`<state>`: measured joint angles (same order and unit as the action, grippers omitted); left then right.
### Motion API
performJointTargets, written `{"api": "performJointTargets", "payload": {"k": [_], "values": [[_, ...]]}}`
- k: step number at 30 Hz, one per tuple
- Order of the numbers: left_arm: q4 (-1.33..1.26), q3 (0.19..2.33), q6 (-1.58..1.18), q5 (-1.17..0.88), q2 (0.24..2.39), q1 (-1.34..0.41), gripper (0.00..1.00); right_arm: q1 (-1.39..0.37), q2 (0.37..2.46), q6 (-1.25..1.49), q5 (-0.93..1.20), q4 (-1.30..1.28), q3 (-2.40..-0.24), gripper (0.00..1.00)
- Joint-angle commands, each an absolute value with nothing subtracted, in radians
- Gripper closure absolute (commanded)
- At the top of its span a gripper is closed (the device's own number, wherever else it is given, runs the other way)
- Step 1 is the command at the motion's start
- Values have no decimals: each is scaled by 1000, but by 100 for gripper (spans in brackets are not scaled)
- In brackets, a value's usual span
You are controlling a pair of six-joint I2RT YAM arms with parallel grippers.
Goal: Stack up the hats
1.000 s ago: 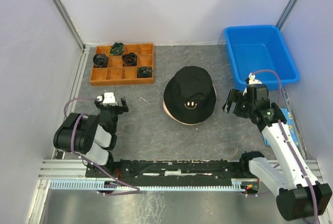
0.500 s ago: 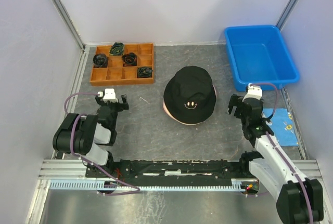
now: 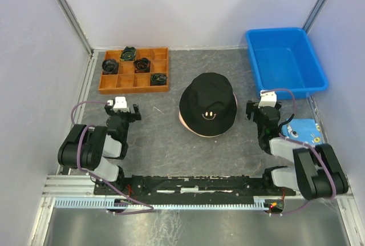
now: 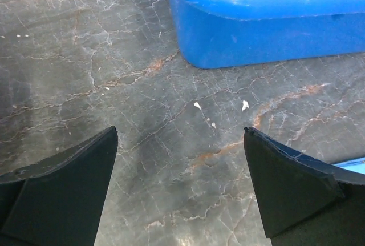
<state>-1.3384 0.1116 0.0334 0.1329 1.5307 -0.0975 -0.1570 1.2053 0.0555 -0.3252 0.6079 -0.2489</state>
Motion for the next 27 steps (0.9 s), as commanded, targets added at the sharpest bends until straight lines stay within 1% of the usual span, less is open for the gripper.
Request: {"api": "performJointTargets", "payload": {"k": [1, 4, 5, 7, 8, 11, 14, 17, 27], "values": [[-1387, 126, 35, 175, 1517, -91, 1, -159, 1354, -7, -338, 1007, -226, 1], [-1386, 127, 35, 172, 1516, -89, 1, -160, 1556, -33, -307, 1275, -195, 1], [-1386, 127, 35, 171, 1517, -90, 1, -161, 1563, -38, -308, 1282, -199, 1], [-1381, 131, 35, 162, 1518, -88, 1, -161, 1496, -8, -340, 1047, -265, 1], [-1368, 136, 36, 155, 1518, -87, 1, -155, 1504, 7, -354, 957, -314, 1], [-1280, 176, 48, 128, 1516, -84, 1, -86, 1512, 55, -289, 879, -360, 1], [-1241, 202, 38, 135, 1518, -78, 1, -84, 1518, 54, -288, 895, -357, 1], [-1207, 222, 12, 193, 1519, -77, 1, -84, 1515, 54, -292, 894, -356, 1], [-1210, 221, 9, 192, 1520, -74, 1, -84, 1514, 52, -288, 884, -358, 1]]}}
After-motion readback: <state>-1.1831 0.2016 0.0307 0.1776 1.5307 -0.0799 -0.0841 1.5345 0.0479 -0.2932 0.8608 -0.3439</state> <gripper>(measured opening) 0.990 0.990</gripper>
